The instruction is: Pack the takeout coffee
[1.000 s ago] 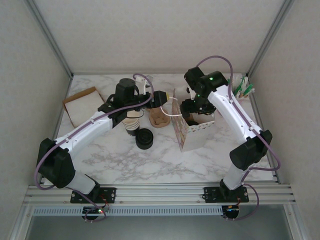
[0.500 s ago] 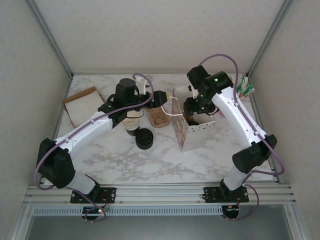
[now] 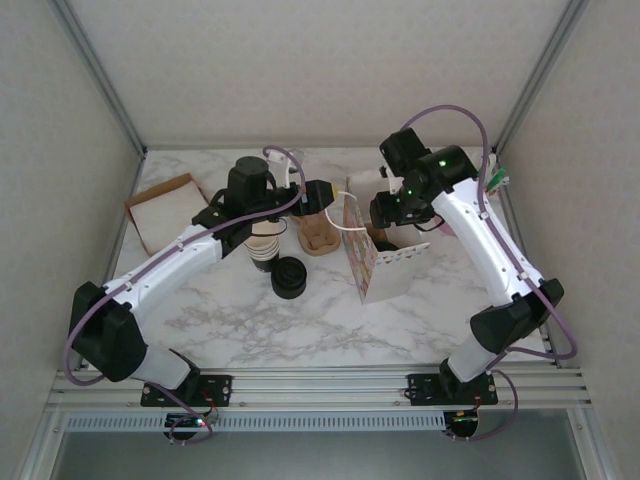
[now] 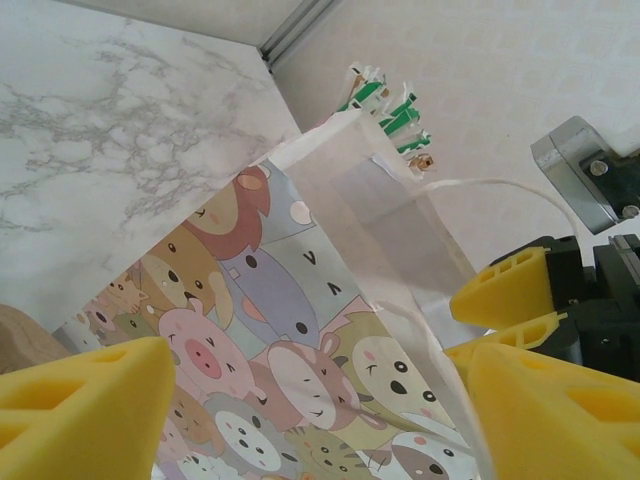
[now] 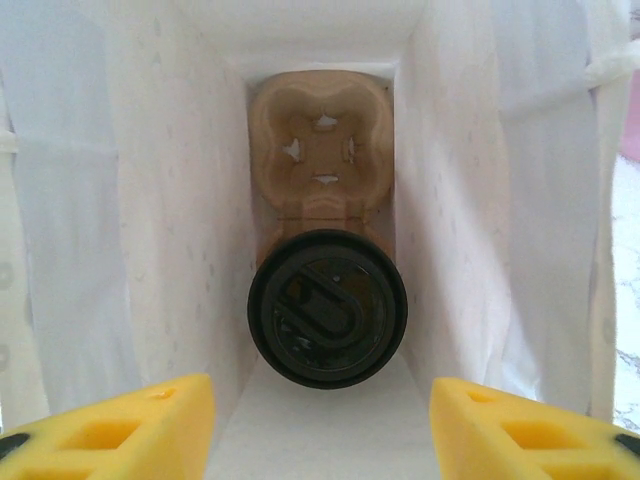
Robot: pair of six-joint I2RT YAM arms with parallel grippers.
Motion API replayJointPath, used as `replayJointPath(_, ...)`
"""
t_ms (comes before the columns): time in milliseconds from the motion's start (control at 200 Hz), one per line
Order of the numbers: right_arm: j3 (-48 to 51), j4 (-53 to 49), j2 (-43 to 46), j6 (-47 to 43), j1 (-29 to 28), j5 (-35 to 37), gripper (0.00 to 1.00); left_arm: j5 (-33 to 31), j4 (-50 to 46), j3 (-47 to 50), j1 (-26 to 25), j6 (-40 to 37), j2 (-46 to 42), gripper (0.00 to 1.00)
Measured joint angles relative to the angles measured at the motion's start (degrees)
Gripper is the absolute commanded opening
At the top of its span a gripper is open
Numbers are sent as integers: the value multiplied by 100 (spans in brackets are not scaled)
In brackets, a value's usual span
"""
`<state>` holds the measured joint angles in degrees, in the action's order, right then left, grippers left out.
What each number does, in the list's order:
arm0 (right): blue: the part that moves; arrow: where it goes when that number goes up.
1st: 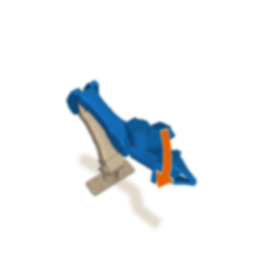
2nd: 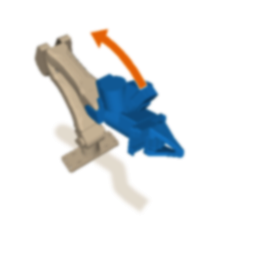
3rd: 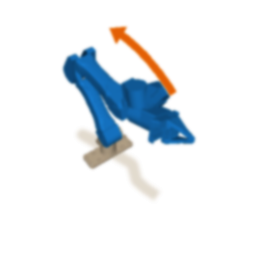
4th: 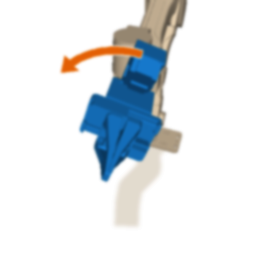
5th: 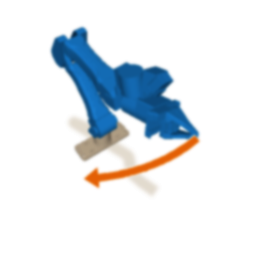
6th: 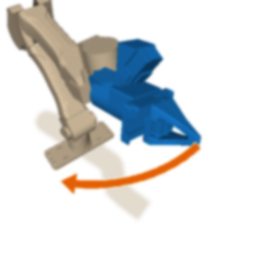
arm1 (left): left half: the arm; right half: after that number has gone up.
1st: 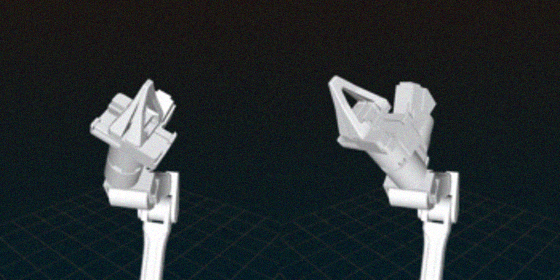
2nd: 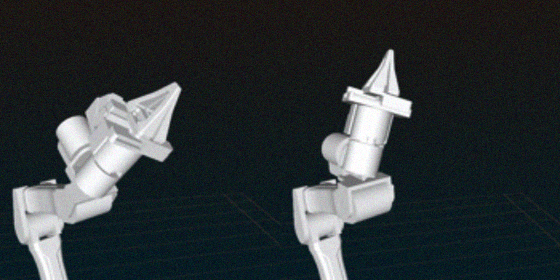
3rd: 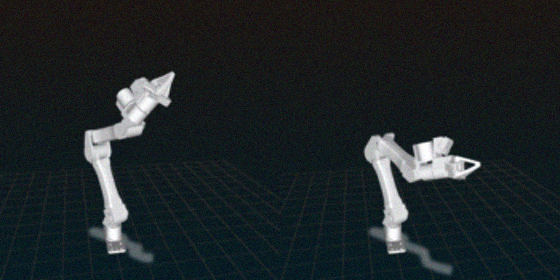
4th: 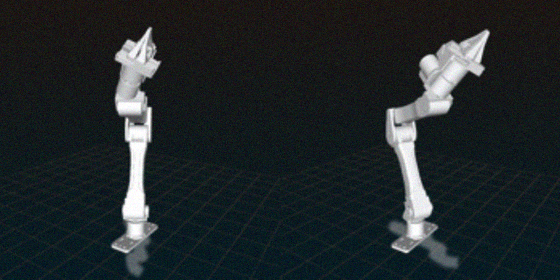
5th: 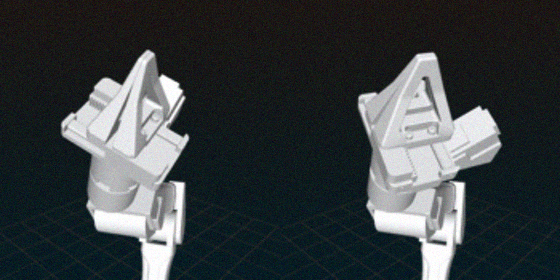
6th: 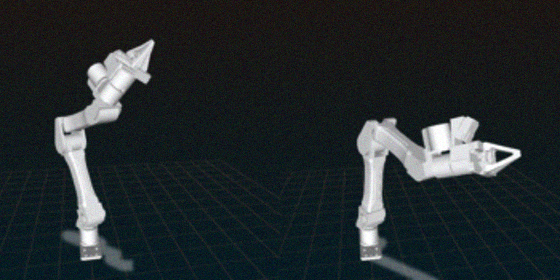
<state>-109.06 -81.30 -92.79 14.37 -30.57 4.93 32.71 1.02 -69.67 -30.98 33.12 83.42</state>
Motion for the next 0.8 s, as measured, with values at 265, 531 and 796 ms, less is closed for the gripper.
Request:
replayJointPath(265, 63, 184, 201, 0, 0, -2, 59, -107, 20, 2, -11, -17, -197, 82)
replayJointPath(531, 68, 398, 533, -2, 0, -7, 60, -278, 50, 4, -11, -57, -487, 86)
replayJointPath(796, 70, 566, 817, -2, 0, -22, 60, -446, 229, 144, -11, -85, -892, 89)
